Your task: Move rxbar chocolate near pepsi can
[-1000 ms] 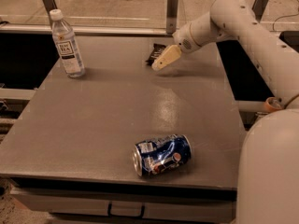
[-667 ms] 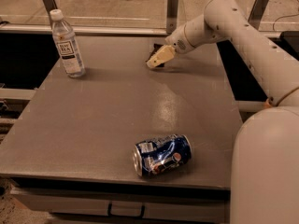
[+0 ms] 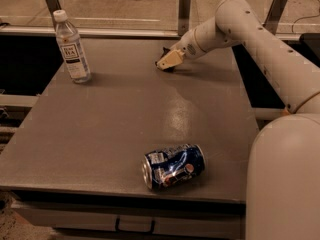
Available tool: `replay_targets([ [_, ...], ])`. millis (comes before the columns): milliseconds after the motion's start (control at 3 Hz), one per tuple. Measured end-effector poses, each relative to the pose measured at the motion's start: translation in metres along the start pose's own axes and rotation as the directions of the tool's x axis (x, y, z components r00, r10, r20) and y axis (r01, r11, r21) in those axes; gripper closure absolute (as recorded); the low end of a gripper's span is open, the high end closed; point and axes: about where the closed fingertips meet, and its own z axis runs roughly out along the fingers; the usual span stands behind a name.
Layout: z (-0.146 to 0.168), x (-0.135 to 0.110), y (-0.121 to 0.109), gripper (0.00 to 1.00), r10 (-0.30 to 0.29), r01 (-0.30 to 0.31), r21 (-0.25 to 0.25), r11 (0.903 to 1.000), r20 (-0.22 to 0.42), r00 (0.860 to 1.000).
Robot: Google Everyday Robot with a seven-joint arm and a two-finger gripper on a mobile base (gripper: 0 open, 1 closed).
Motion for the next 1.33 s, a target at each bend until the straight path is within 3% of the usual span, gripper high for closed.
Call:
replay_targets([
  [333, -0.014, -0.008, 0.009, 0.87, -0.038, 0.038, -0.006, 0.9992, 0.004, 0.999],
  [667, -0.047, -0.032, 0.029, 1.00, -0.135, 0.135, -0.030, 0.9903, 0.022, 0.991],
  [1000, -0.074, -0.037, 0.061, 1.00, -0.225, 0.226, -0.126, 0.9658, 0.028, 0.974],
  [1333, -0.087, -0.022, 0.113, 1.00, -0.250, 0.246, -0.282, 0.9272, 0.022, 0.968],
])
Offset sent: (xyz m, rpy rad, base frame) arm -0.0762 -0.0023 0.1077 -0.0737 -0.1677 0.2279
